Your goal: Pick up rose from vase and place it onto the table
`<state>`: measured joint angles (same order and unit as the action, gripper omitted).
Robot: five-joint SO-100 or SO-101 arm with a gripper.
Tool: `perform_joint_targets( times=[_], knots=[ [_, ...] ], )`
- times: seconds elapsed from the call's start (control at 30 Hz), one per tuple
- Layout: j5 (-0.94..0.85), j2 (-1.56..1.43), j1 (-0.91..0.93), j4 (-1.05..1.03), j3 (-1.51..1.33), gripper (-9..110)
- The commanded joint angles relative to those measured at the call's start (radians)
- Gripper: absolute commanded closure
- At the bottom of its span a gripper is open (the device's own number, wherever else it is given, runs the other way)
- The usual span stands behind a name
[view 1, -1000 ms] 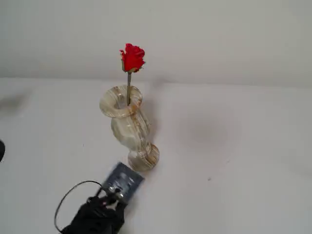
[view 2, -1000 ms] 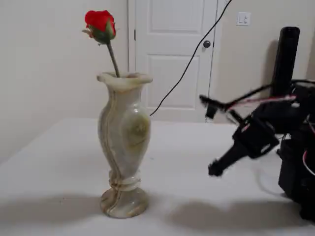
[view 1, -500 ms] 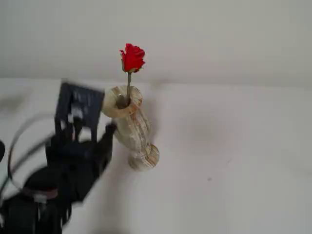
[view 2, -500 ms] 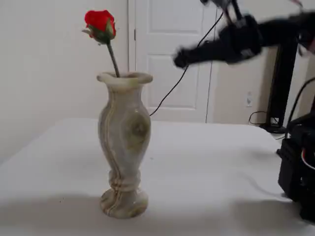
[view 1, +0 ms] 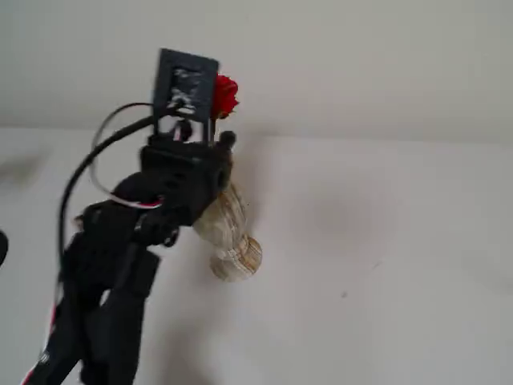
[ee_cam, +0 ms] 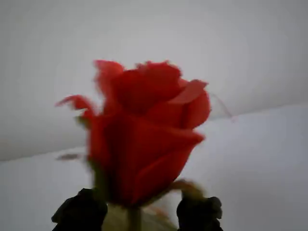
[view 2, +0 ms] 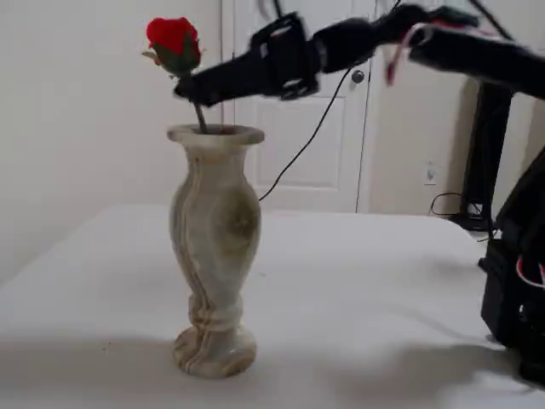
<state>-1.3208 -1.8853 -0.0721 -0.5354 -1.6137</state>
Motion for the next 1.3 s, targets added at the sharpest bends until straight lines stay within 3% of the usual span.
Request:
perform_joint_targets(
  times=[0.0,0.23,0.67,1.0,1.27],
  knots=[
    [-0.009,0.046,0.041,0.037,0.133,81],
    [-0.064,0.058,0.046,0.055,0.153,101],
    [-0.183,-0.008,0.077,-0.038,0.402,102],
    [-0.422,-0.077,0.336,-0.044,0.575,102],
    [-0.538,-0.133,0.611,-0.175,0.577,101]
  ],
)
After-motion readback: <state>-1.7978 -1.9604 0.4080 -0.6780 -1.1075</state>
